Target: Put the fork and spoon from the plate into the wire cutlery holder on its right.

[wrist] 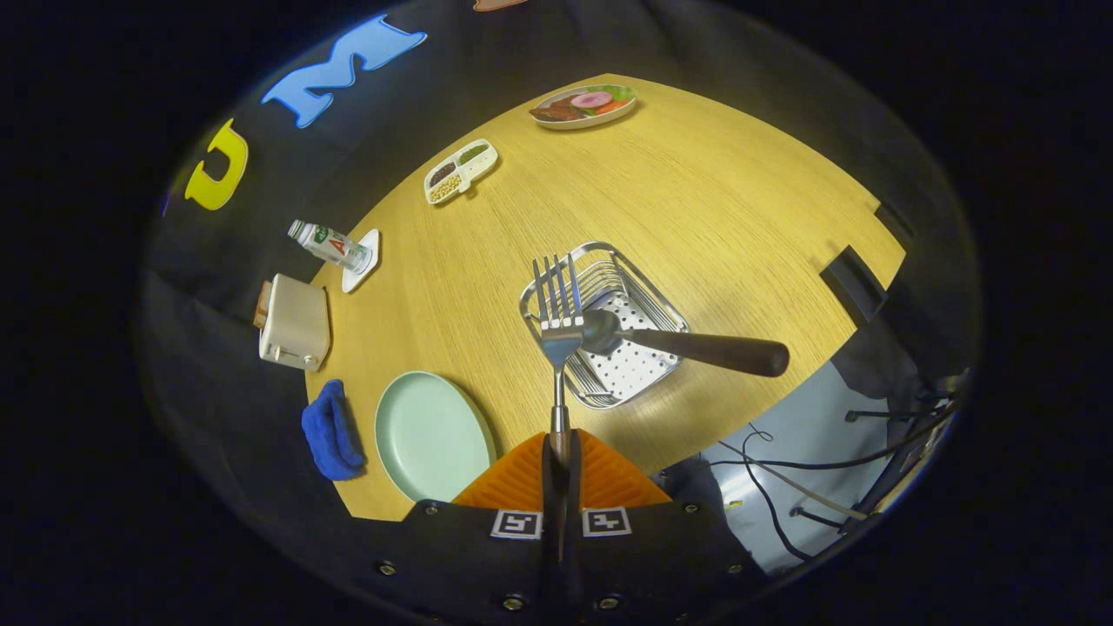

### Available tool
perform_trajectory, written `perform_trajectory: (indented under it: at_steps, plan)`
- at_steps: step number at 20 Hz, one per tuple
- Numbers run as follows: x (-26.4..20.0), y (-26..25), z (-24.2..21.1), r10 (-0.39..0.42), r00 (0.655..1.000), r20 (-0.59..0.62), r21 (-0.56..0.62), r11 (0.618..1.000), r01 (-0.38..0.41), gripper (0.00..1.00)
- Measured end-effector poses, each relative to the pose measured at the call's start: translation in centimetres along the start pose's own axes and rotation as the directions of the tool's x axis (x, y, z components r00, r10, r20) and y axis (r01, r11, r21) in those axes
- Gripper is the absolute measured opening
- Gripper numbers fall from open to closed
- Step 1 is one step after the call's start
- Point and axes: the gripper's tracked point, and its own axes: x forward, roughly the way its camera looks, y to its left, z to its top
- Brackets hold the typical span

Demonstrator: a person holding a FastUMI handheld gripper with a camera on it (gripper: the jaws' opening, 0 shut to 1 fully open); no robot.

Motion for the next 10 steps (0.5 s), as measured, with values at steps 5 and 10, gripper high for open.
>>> perform_trajectory:
  at_steps: [5,10]
  plan:
    - [0.2,-1.1,-0.4,-0.031,0.999,-0.028,0.013,0.999,0.032,0.03]
    - [0.5,-0.7,-0.4,-0.037,0.998,-0.053,-0.008,0.999,0.036,0.03]
